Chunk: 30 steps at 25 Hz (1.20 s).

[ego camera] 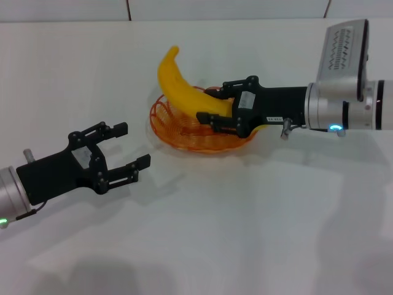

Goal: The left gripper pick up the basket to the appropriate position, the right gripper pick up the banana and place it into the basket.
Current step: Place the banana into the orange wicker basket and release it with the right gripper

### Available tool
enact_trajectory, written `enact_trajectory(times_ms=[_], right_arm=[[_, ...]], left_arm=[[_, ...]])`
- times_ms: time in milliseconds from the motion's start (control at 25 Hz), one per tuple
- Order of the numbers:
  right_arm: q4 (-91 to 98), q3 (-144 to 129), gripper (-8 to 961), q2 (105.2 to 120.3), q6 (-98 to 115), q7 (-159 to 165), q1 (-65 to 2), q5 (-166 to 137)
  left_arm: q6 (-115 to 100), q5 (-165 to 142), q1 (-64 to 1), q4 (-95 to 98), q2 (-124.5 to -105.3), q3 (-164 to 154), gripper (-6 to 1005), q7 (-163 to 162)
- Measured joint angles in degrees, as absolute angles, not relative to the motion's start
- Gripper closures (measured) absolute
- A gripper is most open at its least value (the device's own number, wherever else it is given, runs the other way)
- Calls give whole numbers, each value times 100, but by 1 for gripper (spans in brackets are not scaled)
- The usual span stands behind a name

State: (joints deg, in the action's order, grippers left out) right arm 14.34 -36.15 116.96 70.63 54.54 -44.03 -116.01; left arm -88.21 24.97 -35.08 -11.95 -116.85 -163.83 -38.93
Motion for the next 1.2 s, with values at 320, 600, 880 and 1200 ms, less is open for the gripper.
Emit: enact_trajectory(times_ms=[320, 600, 880, 1200], right_arm=[[1475, -3570, 315, 11662, 7280, 5551, -4353, -11529], [2721, -3502, 160, 11615, 8544, 5883, -3377, -11329], [3074, -3434, 119, 11310, 8884, 5759, -2247, -10799], [2850, -3237, 122, 11297, 8771, 5253, -1918, -10776]], left_arm=[[-8841, 2498, -3428, -1198, -11672, -16383, 183, -3885], [-8851, 2500, -3378, -1238, -11661, -16383, 183, -3880], [-8845, 2530, -3278, -1266, -11658, -16348, 183, -3884], [-8848, 2537, -3223, -1379, -11656, -16337, 183, -3892]])
